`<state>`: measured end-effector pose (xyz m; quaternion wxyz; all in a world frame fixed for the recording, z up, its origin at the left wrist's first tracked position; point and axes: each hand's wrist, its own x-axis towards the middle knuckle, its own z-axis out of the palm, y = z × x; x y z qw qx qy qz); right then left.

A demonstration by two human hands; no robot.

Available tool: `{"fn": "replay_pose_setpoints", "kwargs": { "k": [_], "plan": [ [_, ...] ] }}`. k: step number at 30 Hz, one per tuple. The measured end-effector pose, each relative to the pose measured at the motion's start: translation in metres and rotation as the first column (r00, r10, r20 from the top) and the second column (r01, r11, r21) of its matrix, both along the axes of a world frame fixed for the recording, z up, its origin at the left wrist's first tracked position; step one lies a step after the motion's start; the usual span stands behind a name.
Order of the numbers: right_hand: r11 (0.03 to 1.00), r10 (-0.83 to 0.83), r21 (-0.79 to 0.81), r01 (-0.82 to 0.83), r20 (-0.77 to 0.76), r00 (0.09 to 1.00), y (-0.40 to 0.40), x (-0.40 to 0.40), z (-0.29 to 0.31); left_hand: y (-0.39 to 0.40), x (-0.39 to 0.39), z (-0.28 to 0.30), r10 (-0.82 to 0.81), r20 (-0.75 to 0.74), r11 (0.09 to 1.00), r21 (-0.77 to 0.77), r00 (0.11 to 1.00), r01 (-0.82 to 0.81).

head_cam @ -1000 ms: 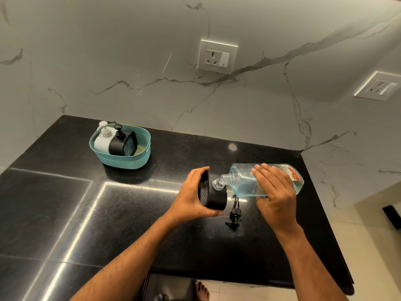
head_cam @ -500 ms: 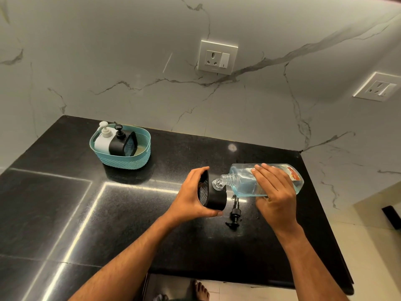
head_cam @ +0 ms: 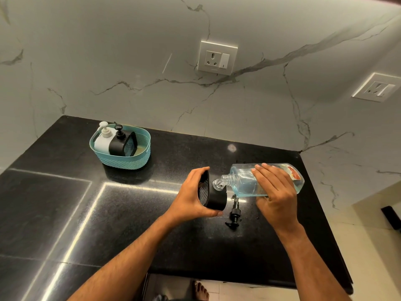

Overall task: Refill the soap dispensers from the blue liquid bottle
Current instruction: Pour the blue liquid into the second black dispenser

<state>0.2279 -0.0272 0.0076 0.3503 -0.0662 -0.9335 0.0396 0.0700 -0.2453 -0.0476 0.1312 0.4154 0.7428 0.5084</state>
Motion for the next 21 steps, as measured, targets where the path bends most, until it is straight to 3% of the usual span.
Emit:
{"fn": "replay_pose_setpoints", "kwargs": {
  "k": [21],
  "plan": [
    [0.999, 0.005, 0.035, -0.005, 0.004, 1.0, 0.0019, -0.0018, 0.003, 0.0003, -0.0007, 0.0013, -0.006, 0.007, 1.0, 0.002, 1.0, 0.006]
  ]
}}
